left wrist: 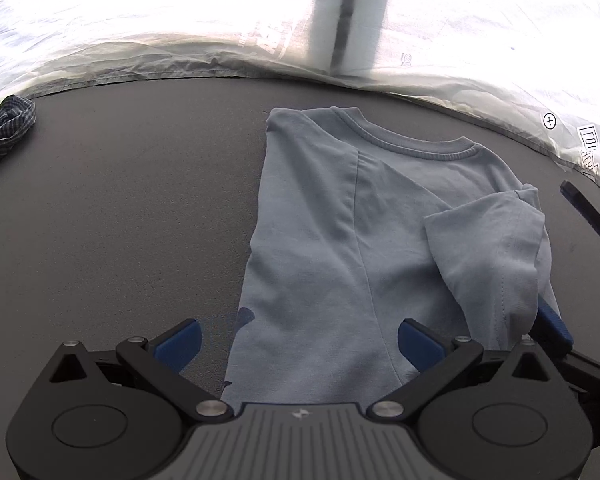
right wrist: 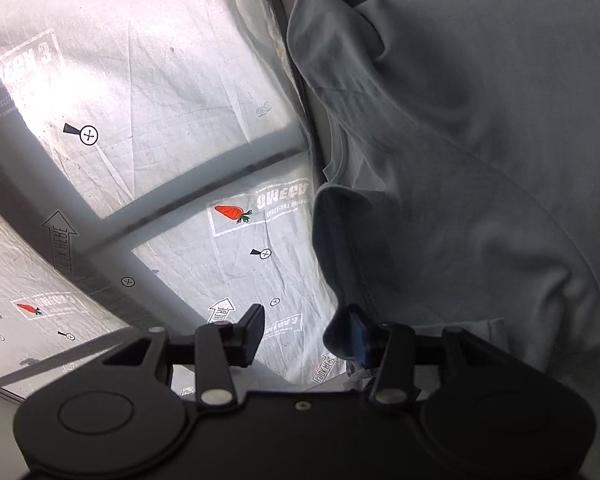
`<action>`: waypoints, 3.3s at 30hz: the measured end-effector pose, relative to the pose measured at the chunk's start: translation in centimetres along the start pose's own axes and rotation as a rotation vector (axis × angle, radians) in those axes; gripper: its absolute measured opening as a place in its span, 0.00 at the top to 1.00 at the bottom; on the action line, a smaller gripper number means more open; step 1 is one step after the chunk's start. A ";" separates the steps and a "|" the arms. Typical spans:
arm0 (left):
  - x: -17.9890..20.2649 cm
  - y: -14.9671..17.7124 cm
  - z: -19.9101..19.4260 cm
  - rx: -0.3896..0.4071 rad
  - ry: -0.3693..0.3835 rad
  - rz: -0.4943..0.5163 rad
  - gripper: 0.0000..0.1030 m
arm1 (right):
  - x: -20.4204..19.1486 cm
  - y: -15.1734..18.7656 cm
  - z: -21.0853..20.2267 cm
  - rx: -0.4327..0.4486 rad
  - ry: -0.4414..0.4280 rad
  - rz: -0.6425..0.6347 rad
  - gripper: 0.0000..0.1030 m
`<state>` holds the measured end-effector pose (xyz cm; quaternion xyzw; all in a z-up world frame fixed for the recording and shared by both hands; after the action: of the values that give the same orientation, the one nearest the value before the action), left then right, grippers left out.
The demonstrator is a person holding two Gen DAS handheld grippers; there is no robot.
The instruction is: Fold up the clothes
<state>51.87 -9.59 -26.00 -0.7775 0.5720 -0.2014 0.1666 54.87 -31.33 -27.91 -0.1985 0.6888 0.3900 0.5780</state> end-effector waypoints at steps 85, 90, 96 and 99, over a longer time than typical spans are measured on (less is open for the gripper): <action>-0.6 -1.2 -2.8 0.092 -0.036 0.015 0.42 | -5.3 -6.6 -7.5 0.210 0.772 -0.877 0.67; -1.9 4.2 -6.5 0.045 -0.020 0.007 0.36 | -2.7 0.0 -15.4 0.171 0.854 -0.896 0.67; -3.7 12.7 -9.8 -0.049 -0.009 0.009 0.36 | 0.7 6.2 -22.5 0.178 0.884 -0.835 0.67; -4.0 16.2 -10.6 -0.106 -0.005 0.038 0.36 | 1.8 8.1 -25.0 0.195 0.887 -0.806 0.67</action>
<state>32.17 -10.76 -25.25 -0.7747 0.5962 -0.1657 0.1303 32.57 -45.17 -26.43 -0.5336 0.7670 -0.0445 0.3535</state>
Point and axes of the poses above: each gripper's, at about its wrist camera, not at the fingertips, and z roughly the way its jaws point, x to its right, y to its underside, the point moved 6 cm from there along z, roughly the way its jaws point, and after that the axes turned 7 degrees about -z, right-handed, at the moved point
